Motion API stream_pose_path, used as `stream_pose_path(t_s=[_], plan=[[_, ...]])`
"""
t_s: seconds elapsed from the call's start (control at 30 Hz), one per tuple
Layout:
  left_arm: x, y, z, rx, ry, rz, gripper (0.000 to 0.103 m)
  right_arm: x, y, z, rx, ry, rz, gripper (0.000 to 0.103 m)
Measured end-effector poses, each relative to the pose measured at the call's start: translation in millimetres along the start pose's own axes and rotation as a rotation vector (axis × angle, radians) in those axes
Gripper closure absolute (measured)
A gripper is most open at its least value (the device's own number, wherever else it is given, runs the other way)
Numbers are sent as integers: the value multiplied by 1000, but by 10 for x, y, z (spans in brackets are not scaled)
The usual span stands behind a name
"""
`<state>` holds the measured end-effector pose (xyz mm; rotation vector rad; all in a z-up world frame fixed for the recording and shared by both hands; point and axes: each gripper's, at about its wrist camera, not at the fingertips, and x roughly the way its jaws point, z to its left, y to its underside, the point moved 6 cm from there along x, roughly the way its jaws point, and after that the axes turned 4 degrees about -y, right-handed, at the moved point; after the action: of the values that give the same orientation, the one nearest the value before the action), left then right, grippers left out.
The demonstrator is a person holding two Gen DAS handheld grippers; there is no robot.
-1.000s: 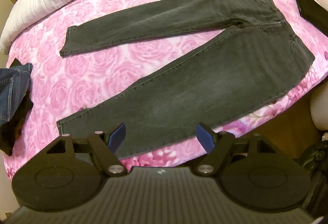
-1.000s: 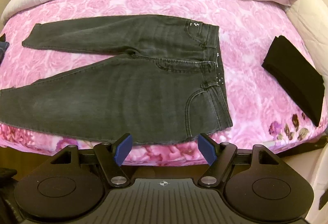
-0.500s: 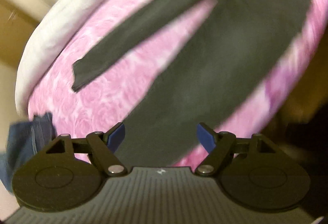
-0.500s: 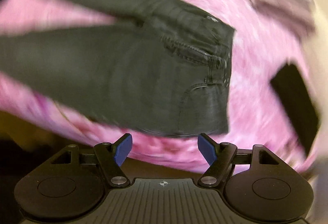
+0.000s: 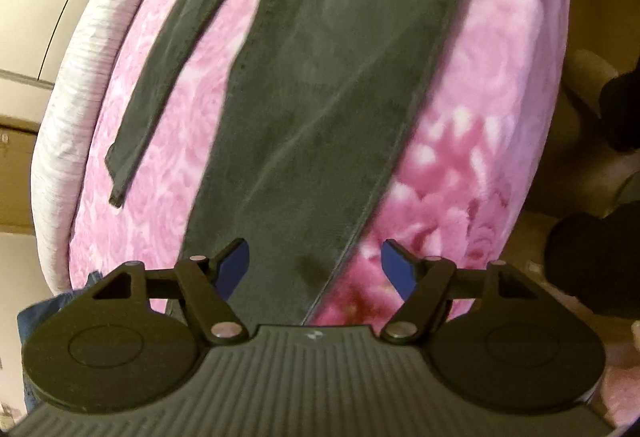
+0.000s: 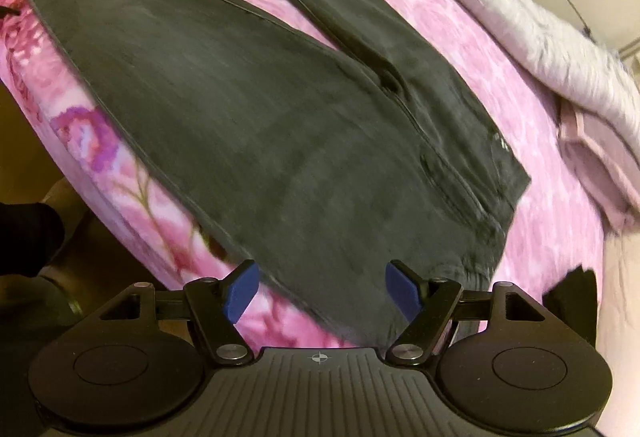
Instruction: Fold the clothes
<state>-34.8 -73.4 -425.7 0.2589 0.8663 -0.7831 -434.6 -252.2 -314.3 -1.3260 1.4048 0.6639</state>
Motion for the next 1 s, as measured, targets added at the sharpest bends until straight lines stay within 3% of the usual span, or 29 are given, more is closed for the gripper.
stream_pose_path(t_s=[0.13, 0.2, 0.3, 0.37, 0.47, 0.5, 0.6, 0.73, 1.0], plan=[[87, 114, -16, 53, -66, -75, 32, 134, -74, 186, -64, 26, 1, 29], [126, 262, 66, 80, -146, -80, 33, 187, -87, 248, -88, 53, 0, 29], [255, 441, 198, 90, -202, -31, 46, 273, -59, 293, -110, 101, -11, 29], [346, 540, 284, 86, -218, 4, 49, 352, 12, 288, -124, 120, -3, 29], [400, 445, 317, 79, -166, 33, 82, 482, 166, 260, -156, 160, 22, 29], [418, 415, 329, 74, -149, 43, 87, 504, 225, 234, -163, 173, 24, 29], [460, 370, 384, 8, -111, 95, 90, 583, 480, 103, -208, 213, 23, 29], [465, 351, 398, -5, -86, 138, 91, 770, 897, -99, -317, 279, 39, 29], [458, 290, 469, -26, -38, 181, 91, 1070, 1323, -526, -473, 303, -69, 29]])
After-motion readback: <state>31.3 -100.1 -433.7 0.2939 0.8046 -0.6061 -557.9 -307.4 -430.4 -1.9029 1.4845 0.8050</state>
